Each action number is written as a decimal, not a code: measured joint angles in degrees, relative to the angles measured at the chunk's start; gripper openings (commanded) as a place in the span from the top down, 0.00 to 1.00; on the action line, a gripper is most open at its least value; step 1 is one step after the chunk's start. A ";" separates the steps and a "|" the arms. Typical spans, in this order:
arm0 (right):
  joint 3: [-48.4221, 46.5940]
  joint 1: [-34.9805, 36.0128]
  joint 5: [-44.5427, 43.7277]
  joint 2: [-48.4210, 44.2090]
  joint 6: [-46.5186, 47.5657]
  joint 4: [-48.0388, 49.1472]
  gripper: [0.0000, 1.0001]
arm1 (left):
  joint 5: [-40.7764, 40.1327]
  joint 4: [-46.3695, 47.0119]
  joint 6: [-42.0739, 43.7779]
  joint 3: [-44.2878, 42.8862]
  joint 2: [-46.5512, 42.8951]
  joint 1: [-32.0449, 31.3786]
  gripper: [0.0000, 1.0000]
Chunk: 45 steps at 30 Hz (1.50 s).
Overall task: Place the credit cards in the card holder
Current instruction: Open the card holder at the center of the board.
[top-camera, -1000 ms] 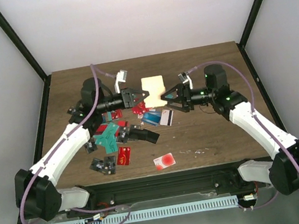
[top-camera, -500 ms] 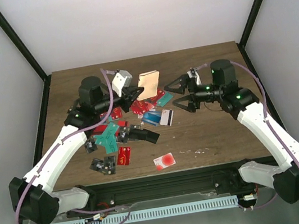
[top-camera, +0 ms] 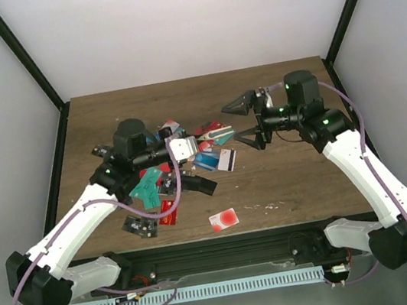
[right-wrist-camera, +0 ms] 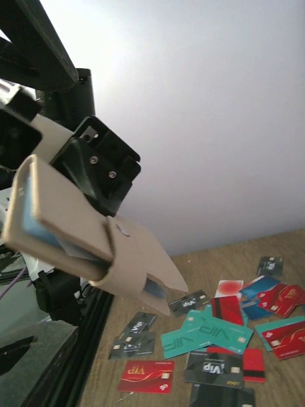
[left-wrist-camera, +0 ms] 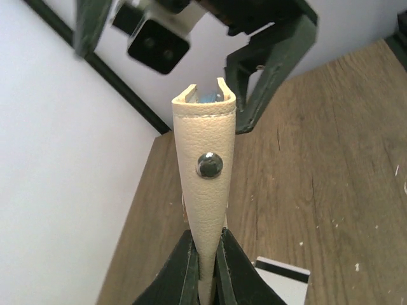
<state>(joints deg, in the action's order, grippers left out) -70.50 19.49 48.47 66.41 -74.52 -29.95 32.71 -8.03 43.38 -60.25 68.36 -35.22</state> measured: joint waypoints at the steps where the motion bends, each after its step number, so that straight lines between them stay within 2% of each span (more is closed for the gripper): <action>1: 0.00 0.20 -0.15 0.20 -0.39 -0.50 0.00 | -0.33 0.02 2.56 0.72 -0.55 -0.57 0.96; 5: 0.22 1.27 -0.28 1.18 -1.70 -1.92 0.07 | -2.36 0.24 9.94 2.12 -1.70 -2.67 0.96; 8: 1.05 2.47 -0.50 1.53 -2.82 -1.81 0.21 | -4.46 1.27 14.40 2.91 -2.25 -4.44 0.96; 15: 3.98 6.12 -0.79 1.84 -5.53 -1.40 0.74 | -8.83 3.87 20.13 5.14 -2.75 -7.43 0.95; 17: 4.28 6.38 -0.98 1.92 -6.03 -1.31 0.88 | -9.92 4.57 21.27 5.53 -2.75 -8.00 0.88; 20: 4.72 6.38 -0.94 1.86 -6.45 -0.26 0.98 | -11.02 4.63 22.29 5.95 -2.75 -8.57 0.65; 24: 6.10 6.43 -0.96 1.62 -6.60 0.85 0.99 | -12.00 5.14 21.64 6.05 -2.97 -9.35 0.45; 26: 6.62 6.43 -0.96 1.62 -6.36 1.46 0.99 | -12.41 5.18 19.67 6.05 -3.37 -9.51 0.39; 31: 6.75 6.36 -2.64 1.44 -3.23 6.08 0.99 | -14.71 4.61 6.01 5.92 -6.08 -9.73 0.26; 36: 7.06 6.16 -7.30 -0.42 2.56 13.00 0.99 | -22.36 2.75 -15.91 3.21 -8.83 -9.77 0.27; 40: 10.91 6.16 -11.19 -4.96 7.65 24.17 0.99 | -27.39 -1.46 -32.74 -2.21 -8.52 -9.77 0.27; 45: 15.87 6.16 -13.86 -8.15 11.28 37.16 0.99 | -28.37 -7.30 -54.62 -10.64 -4.72 -9.03 0.28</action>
<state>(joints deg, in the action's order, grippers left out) -54.63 25.65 34.61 58.26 -63.24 7.20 4.34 -15.33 -11.25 -70.89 63.64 -44.25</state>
